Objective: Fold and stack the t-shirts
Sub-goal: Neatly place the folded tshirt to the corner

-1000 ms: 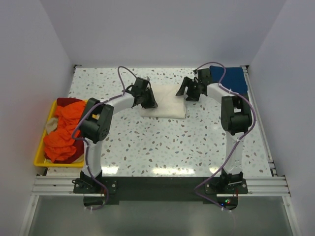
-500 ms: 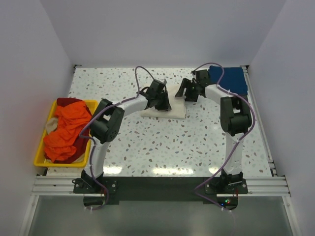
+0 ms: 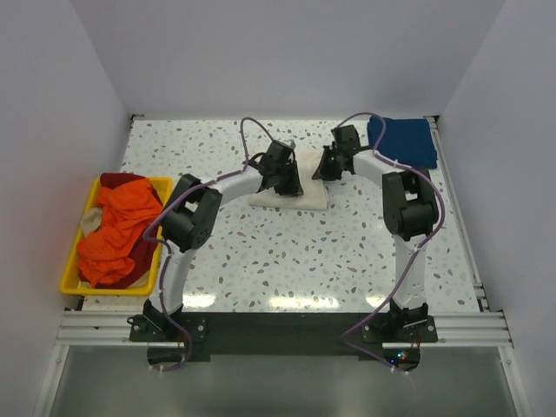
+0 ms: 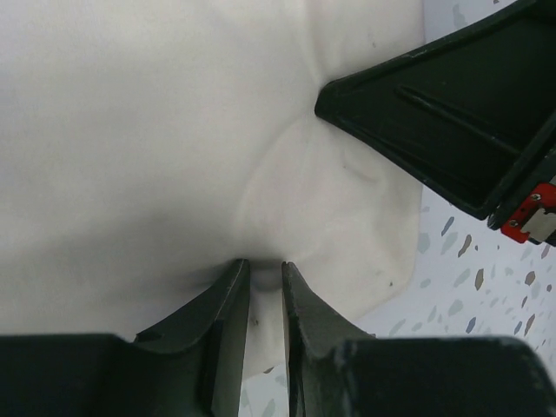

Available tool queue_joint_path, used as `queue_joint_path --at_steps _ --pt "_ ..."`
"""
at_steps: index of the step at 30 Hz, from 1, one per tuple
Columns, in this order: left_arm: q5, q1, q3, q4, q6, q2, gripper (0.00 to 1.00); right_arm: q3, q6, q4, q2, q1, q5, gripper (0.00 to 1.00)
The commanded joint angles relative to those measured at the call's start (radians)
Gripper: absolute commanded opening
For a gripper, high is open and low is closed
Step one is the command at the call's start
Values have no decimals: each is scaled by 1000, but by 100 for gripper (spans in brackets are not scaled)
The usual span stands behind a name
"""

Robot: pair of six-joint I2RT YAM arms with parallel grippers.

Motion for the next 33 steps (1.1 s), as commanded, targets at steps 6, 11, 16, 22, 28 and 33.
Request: queue_joint_path --at_steps 6,11,16,22,28,33 --pt "-64 6 100 -197 109 -170 27 68 -61 -190 28 24 254 0" --pt "-106 26 -63 -241 183 -351 28 183 -144 -285 24 22 399 0" --pt "-198 46 -258 -252 259 -547 30 347 -236 -379 86 22 580 0" --pt "-193 58 -362 -292 319 -666 30 607 -383 -466 172 2 789 0" --pt "-204 60 -402 -301 375 -709 30 727 -564 -422 198 -60 871 0" --pt "-223 64 -419 -281 396 -704 29 784 -698 -336 218 -84 907 0"
